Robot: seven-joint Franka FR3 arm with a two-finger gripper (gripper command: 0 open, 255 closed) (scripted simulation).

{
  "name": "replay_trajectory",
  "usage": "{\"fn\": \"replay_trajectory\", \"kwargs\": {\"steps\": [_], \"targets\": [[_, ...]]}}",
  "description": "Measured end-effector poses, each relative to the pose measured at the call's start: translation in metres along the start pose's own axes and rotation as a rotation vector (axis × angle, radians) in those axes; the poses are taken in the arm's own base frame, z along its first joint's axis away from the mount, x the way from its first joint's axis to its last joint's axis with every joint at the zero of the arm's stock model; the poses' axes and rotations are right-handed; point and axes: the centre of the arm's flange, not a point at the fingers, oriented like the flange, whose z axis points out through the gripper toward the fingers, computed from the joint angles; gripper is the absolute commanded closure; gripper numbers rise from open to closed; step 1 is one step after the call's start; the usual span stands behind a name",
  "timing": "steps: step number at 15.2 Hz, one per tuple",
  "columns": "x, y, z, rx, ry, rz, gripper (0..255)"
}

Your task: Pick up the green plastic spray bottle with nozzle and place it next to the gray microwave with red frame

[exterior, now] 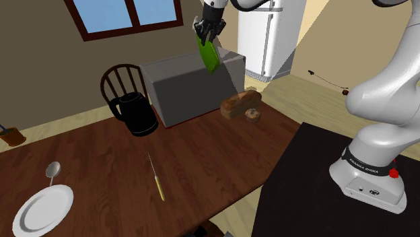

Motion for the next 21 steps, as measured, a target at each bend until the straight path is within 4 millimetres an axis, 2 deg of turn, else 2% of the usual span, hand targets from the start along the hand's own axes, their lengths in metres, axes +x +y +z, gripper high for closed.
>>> {"fn": "replay_trajectory", "kwargs": {"steps": [21], "targets": [[-0.055, 0.0, 0.097, 0.0, 0.0, 0.0, 255]]}}
